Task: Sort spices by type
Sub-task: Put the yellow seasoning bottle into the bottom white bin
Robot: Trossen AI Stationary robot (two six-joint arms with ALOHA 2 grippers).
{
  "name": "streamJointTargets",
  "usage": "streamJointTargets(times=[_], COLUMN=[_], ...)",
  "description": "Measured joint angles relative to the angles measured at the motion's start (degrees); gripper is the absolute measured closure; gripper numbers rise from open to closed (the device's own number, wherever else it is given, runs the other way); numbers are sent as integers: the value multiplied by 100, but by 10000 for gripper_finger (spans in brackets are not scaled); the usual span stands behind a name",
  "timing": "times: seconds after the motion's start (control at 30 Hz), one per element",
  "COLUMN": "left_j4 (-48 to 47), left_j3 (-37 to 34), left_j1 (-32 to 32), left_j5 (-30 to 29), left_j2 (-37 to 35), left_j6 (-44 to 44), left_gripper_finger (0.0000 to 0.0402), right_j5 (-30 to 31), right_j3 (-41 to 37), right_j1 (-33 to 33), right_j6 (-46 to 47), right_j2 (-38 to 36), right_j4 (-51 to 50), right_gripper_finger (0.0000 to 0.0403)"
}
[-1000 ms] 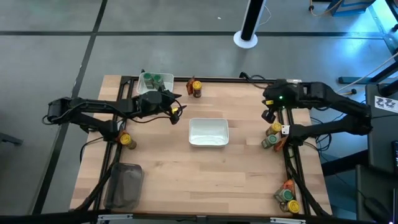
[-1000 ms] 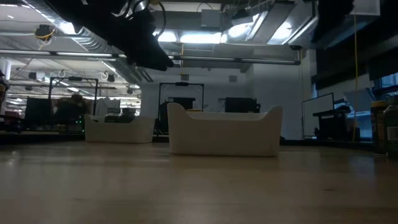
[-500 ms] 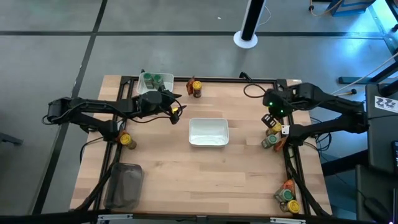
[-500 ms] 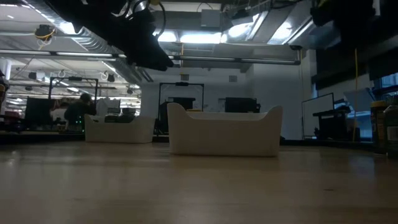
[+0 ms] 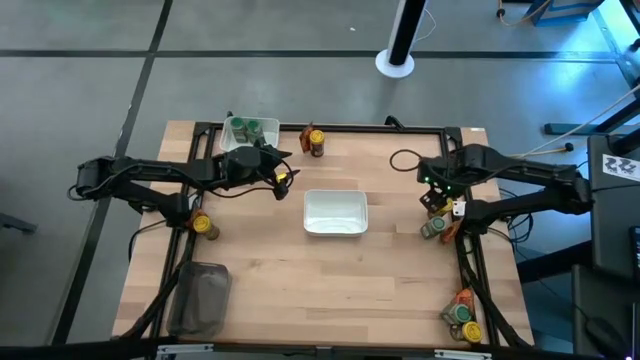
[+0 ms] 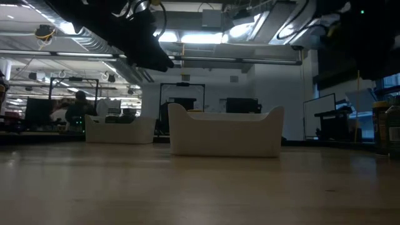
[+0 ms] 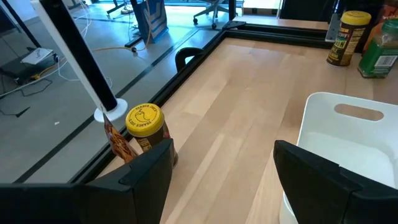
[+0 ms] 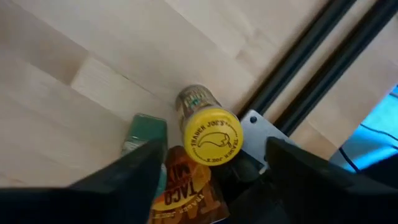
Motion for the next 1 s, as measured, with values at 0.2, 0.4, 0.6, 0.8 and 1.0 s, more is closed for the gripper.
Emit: streamJointTargets(times=[0.2, 0.4, 0.6, 0.8, 1.0], left_j4=[11, 17, 17, 17, 20], left_j3=[0, 0, 0, 0, 0], left_j1=[0, 0, 0, 0, 0], left_j5=[2, 0, 2, 0, 0], left_j2=[0, 0, 0, 0, 0], left_j6=[0, 0, 0, 0, 0], left_gripper_finger=[141, 141, 141, 141, 141], right_j5=[-43, -304, -278, -247, -231], right_j3=[-455, -743, -988, -1256, -1248], right_j1=[0, 0, 0, 0, 0], right_j6=[166, 238, 366, 389, 391], right_j2=[22, 22, 21, 24, 21], right_j4=[-2, 140, 404, 729, 904], right_gripper_finger=[47, 36, 36, 36, 36])
